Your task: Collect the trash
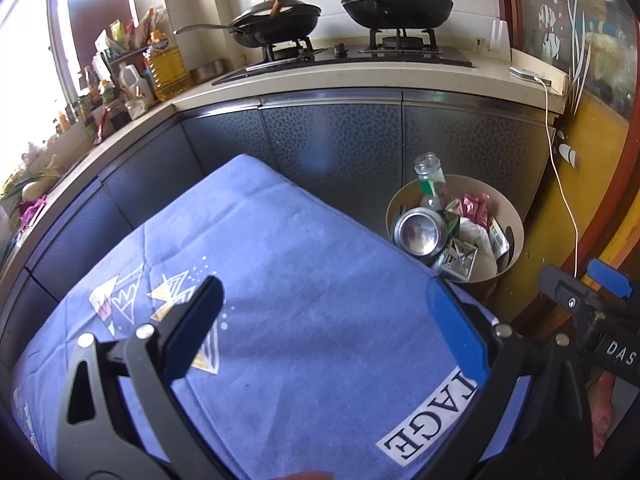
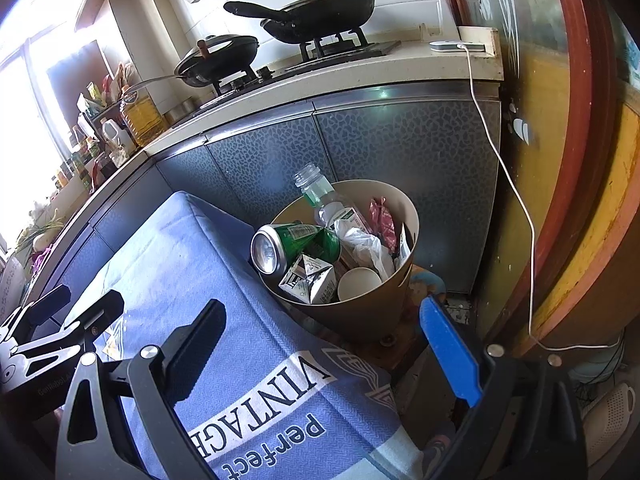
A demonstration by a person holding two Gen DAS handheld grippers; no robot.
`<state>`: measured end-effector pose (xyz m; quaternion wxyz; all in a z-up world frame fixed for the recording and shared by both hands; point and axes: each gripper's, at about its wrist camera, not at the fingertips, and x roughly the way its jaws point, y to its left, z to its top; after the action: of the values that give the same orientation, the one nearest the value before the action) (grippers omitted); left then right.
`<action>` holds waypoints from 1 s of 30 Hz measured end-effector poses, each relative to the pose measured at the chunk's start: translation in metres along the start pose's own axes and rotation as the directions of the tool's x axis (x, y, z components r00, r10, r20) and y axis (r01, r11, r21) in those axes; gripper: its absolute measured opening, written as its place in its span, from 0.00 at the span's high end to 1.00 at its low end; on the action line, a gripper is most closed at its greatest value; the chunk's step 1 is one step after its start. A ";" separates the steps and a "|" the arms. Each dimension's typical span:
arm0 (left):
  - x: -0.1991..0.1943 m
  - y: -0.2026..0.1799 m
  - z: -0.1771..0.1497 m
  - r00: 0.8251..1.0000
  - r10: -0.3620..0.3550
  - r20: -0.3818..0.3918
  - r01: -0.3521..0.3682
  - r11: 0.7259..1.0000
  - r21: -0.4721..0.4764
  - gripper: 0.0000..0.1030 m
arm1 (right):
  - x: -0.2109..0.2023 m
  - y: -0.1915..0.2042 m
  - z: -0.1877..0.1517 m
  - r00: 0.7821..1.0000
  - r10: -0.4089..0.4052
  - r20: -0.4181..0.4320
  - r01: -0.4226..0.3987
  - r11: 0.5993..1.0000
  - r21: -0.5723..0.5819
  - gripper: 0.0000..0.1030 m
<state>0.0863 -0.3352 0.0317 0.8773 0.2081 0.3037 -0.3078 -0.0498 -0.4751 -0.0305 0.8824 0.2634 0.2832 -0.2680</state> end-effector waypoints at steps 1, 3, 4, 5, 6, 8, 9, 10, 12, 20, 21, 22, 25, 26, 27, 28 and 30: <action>0.000 0.000 0.000 1.000 0.000 -0.001 0.000 1.000 0.001 0.06 | 0.000 0.000 0.000 1.000 0.000 0.000 0.000 1.000 0.000 0.07; 0.001 0.000 -0.001 1.000 0.000 -0.005 0.000 1.000 0.004 0.06 | 0.000 0.000 0.000 1.000 -0.001 0.001 0.001 1.000 0.000 0.07; 0.002 -0.001 -0.001 1.000 -0.002 -0.006 0.002 1.000 0.004 0.06 | 0.000 0.000 0.000 1.000 -0.001 0.001 0.001 1.000 0.000 0.07; 0.002 -0.001 -0.002 1.000 -0.003 -0.009 0.003 1.000 0.005 0.06 | 0.000 0.000 0.000 1.000 0.000 0.000 0.000 1.000 0.000 0.07; 0.002 -0.002 -0.002 1.000 -0.005 -0.011 0.005 1.000 0.005 0.06 | 0.000 0.000 0.000 1.000 0.000 0.000 0.000 1.000 0.001 0.07; 0.004 -0.002 -0.002 1.000 -0.005 -0.017 0.005 1.000 0.006 0.06 | 0.000 0.000 0.000 1.000 -0.001 -0.001 0.001 1.000 0.003 0.07; 0.004 -0.003 -0.002 1.000 -0.006 -0.021 0.006 1.000 0.006 0.06 | 0.001 0.000 -0.001 1.000 -0.001 -0.001 0.001 1.000 0.003 0.07; 0.004 -0.003 -0.003 1.000 -0.006 -0.024 0.006 1.000 0.006 0.06 | 0.001 -0.001 -0.001 1.000 -0.002 -0.001 0.002 1.000 0.004 0.07; 0.005 -0.003 -0.002 1.000 -0.010 -0.029 0.010 1.000 0.003 0.06 | 0.002 -0.001 -0.002 1.000 -0.001 -0.003 0.001 1.000 0.006 0.07; 0.007 -0.004 -0.003 0.999 -0.009 -0.038 0.009 1.000 0.008 0.06 | 0.003 -0.002 -0.002 1.000 0.001 -0.008 -0.001 1.000 0.006 0.07; 0.007 -0.004 -0.003 0.999 -0.009 -0.039 0.010 1.000 0.009 0.06 | 0.003 -0.002 -0.002 1.000 0.000 -0.007 0.000 1.000 0.006 0.07; 0.008 -0.005 -0.003 0.999 -0.011 -0.040 0.011 1.000 0.009 0.06 | 0.003 -0.001 -0.001 1.000 0.000 -0.007 0.000 1.000 0.004 0.07; 0.007 -0.005 -0.004 0.999 -0.013 -0.042 0.013 1.000 0.009 0.06 | 0.004 -0.002 -0.001 1.000 0.001 -0.007 -0.001 1.000 0.005 0.07; 0.007 -0.005 -0.004 0.999 -0.012 -0.042 0.013 1.000 0.010 0.06 | 0.004 -0.002 -0.002 1.000 0.001 -0.008 -0.001 1.000 0.005 0.07; 0.007 -0.005 -0.003 0.999 -0.012 -0.042 0.012 1.000 0.011 0.06 | 0.004 -0.002 -0.001 1.000 0.001 -0.008 -0.001 1.000 0.005 0.07; 0.008 -0.005 -0.003 0.999 -0.011 -0.043 0.012 1.000 0.011 0.06 | 0.004 -0.002 -0.001 1.000 0.000 -0.008 0.000 1.000 0.005 0.07; 0.008 -0.006 -0.003 0.999 -0.008 -0.043 0.009 1.000 0.014 0.06 | 0.004 -0.002 -0.001 1.000 0.001 -0.009 -0.001 1.000 0.005 0.07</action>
<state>0.0858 -0.3406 0.0231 0.8678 0.2195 0.3213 -0.3092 -0.0488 -0.4769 -0.0345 0.8806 0.2670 0.2861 -0.2671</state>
